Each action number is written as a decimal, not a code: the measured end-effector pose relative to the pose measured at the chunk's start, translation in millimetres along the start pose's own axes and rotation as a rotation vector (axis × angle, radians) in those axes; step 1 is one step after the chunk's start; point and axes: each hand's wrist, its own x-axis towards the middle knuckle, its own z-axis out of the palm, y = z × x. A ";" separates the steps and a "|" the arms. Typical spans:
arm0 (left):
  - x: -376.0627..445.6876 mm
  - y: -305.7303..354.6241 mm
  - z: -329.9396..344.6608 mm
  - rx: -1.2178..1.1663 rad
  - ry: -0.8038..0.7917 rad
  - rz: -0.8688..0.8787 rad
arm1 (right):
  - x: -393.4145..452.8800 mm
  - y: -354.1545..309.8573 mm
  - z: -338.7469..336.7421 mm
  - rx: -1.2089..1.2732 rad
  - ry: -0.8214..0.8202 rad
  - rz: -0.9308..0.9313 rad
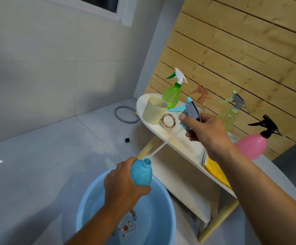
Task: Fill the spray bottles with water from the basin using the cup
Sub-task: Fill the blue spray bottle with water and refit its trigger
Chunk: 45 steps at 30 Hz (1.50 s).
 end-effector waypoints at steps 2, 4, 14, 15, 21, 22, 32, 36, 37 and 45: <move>-0.4 1.8 -1.2 0.007 -0.002 0.007 | -13.1 -7.1 6.4 -0.045 -0.004 -0.093; -1.0 3.8 -2.2 0.008 -0.009 0.006 | -21.5 -6.5 11.3 -0.115 -0.004 -0.152; 0.5 6.6 -4.3 0.012 0.021 0.029 | -37.9 26.3 37.5 -0.324 -0.110 -0.241; 0.7 6.7 -4.3 0.012 0.018 0.030 | -39.0 28.0 39.7 -0.333 -0.131 -0.243; 5.0 5.9 -2.4 0.036 0.004 0.034 | -45.9 37.9 43.2 -0.456 -0.266 -0.284; 5.5 6.1 -2.1 0.039 0.003 0.035 | -46.2 40.2 43.5 -0.483 -0.297 -0.296; 2.3 4.7 2.2 -0.003 -0.029 0.031 | -41.0 51.5 37.8 -0.441 -0.497 -0.288; 1.8 1.9 1.5 -0.037 -0.071 0.078 | -32.3 43.1 32.3 -0.475 -0.634 -0.256; 1.8 1.8 0.8 -0.044 -0.089 0.083 | -30.2 41.3 31.3 -0.497 -0.661 -0.262; 18.1 27.4 -12.8 -0.145 -0.166 0.085 | -29.8 20.1 21.0 -0.488 -0.504 -0.337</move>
